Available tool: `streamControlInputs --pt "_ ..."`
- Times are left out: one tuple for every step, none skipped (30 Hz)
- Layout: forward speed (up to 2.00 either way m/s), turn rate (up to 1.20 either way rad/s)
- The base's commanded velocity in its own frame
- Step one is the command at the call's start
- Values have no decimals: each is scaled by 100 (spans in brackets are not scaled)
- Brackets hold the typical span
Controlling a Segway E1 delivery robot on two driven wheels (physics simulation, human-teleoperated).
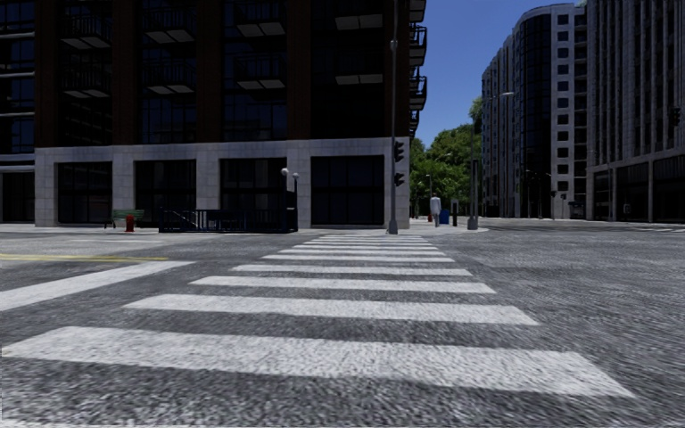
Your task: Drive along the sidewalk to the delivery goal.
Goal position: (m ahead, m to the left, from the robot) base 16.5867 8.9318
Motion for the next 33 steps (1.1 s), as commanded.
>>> streamControlInputs --pt "200 0" --pt "200 0" --pt "200 0" --pt "200 0" --pt "200 0" --pt "200 0" --pt "200 0" --pt "200 -9" --pt "200 -59" --pt "200 -100" --pt "200 -111" --pt "200 -115" --pt "200 -73" --pt "200 0" --pt "200 0" --pt "200 0" --pt "200 0" --pt "200 0" --pt "200 0" --pt "200 0" --pt "200 0" --pt "200 0" --pt "200 0" --pt "200 0" --pt "200 0" --pt "200 0" --pt "200 0" --pt "200 0" --pt "200 0" --pt "200 0" --pt "200 0" --pt "200 0" --pt "200 0"
